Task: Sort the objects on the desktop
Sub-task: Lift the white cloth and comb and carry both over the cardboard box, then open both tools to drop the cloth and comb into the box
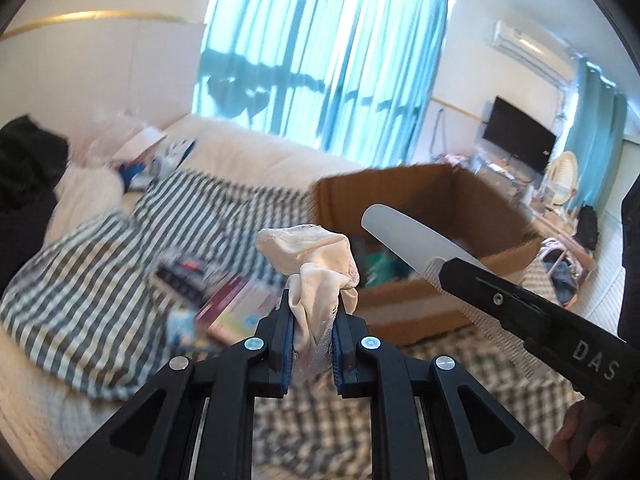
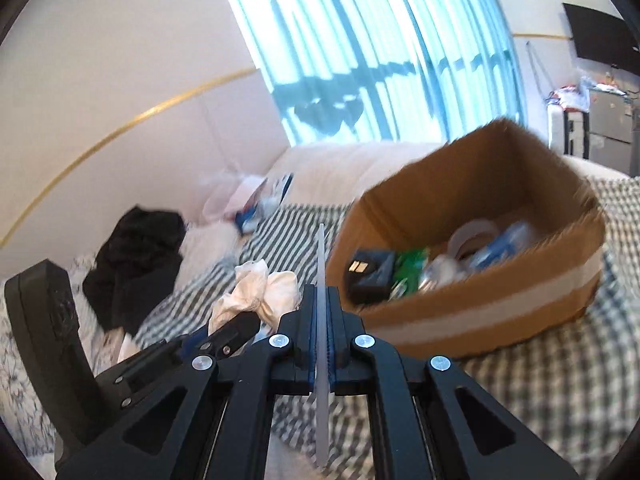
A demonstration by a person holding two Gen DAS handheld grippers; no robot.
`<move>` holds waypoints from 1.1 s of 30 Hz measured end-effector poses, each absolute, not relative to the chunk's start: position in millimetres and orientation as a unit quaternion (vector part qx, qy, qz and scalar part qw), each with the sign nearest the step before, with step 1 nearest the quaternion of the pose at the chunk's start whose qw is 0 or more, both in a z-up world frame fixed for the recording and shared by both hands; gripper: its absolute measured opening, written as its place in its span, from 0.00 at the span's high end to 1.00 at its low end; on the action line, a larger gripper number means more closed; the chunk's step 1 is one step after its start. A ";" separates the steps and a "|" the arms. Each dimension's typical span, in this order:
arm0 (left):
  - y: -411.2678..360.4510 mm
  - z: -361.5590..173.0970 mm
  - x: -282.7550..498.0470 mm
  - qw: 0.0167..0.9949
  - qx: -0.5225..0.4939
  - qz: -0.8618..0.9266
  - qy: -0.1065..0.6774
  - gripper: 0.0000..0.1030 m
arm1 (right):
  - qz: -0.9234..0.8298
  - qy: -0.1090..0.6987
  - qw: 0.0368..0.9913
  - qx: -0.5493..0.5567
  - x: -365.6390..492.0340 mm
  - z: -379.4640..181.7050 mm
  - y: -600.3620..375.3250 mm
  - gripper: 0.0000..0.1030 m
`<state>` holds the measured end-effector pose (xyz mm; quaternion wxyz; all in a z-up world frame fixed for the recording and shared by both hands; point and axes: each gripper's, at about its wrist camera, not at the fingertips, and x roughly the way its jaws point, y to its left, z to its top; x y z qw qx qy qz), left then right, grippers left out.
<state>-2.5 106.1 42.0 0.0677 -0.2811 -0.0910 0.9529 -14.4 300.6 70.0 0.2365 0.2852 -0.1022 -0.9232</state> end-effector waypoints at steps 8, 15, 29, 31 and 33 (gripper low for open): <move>156.4 70.0 -53.0 0.115 -0.276 0.951 -0.080 0.86 | -0.934 -0.129 0.193 0.271 -63.1 91.1 359.6 0.97; 188.8 60.6 -109.0 0.140 -0.300 0.941 -0.077 0.86 | -0.933 -0.139 0.158 0.293 -116.1 82.0 388.5 0.97; 194.7 47.1 -128.7 0.152 -0.322 0.931 -0.080 0.12 | -0.939 -0.152 0.151 0.269 -111.7 89.8 392.9 0.61; 189.1 54.4 -126.8 0.150 -0.331 0.929 -0.074 0.11 | -0.944 -0.141 0.140 0.263 -101.5 98.2 391.3 0.58; 182.1 63.8 -121.0 0.146 -0.330 0.930 -0.067 0.11 | -0.946 -0.136 0.142 0.258 -90.6 107.0 388.3 0.58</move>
